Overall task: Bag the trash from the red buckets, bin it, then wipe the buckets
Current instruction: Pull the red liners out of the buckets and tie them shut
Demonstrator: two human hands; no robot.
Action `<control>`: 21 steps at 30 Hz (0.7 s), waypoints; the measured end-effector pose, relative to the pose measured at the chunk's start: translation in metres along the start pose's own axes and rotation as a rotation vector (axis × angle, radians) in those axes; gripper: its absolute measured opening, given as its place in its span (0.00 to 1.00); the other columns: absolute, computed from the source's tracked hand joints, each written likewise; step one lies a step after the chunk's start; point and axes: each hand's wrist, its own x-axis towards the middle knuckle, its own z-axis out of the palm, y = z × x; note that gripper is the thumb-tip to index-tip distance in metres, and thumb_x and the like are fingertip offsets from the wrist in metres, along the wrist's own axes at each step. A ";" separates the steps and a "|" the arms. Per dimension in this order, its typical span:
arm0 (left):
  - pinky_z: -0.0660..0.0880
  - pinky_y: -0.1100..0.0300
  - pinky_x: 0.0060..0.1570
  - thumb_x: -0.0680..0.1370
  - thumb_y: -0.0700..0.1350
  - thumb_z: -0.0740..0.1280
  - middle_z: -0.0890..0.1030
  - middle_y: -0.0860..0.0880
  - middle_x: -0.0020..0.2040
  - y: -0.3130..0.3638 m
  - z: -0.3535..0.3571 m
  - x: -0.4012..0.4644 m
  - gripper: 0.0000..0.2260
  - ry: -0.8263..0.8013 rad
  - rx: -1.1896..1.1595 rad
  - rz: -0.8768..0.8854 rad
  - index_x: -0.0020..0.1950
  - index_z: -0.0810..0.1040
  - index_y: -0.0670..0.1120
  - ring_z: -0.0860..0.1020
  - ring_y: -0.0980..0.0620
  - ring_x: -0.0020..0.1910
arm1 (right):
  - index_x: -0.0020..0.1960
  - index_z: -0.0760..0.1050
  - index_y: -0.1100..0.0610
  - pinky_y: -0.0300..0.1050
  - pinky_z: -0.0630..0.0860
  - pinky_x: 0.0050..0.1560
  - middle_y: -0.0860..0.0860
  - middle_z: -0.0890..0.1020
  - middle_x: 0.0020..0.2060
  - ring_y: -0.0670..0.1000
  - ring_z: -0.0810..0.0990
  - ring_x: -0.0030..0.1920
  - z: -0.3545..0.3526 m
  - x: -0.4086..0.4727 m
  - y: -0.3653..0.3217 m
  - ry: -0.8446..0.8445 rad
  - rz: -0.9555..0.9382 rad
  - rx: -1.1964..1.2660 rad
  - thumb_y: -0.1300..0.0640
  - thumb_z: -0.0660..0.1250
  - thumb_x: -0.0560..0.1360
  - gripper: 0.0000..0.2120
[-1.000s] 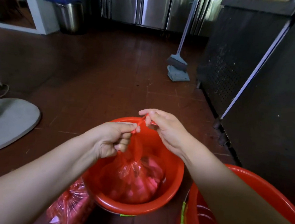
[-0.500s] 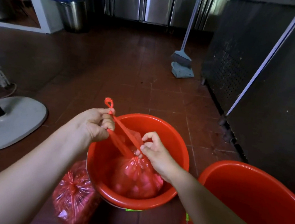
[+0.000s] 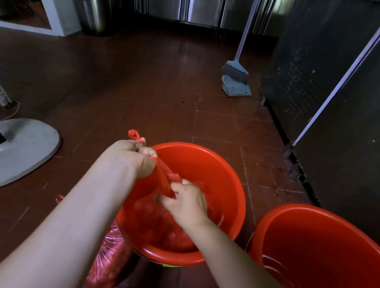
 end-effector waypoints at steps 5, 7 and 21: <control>0.50 0.70 0.16 0.77 0.33 0.56 0.57 0.51 0.14 0.006 -0.013 -0.003 0.15 -0.051 0.088 0.022 0.31 0.68 0.42 0.53 0.54 0.11 | 0.34 0.77 0.56 0.46 0.69 0.32 0.51 0.78 0.28 0.48 0.75 0.29 -0.004 0.001 0.004 0.015 0.042 0.223 0.49 0.71 0.69 0.11; 0.51 0.68 0.15 0.78 0.36 0.58 0.58 0.51 0.15 0.012 -0.024 0.001 0.15 -0.079 0.222 0.000 0.32 0.69 0.43 0.55 0.55 0.12 | 0.34 0.78 0.52 0.40 0.70 0.29 0.48 0.79 0.25 0.43 0.74 0.25 -0.015 0.002 0.006 -0.105 0.090 0.443 0.58 0.68 0.70 0.06; 0.81 0.57 0.34 0.77 0.36 0.58 0.66 0.49 0.29 0.005 -0.083 0.012 0.09 -0.333 0.181 -0.035 0.37 0.66 0.44 0.67 0.57 0.26 | 0.40 0.76 0.60 0.34 0.66 0.25 0.58 0.82 0.35 0.50 0.81 0.33 -0.033 0.003 0.004 -0.063 0.617 1.415 0.66 0.69 0.73 0.04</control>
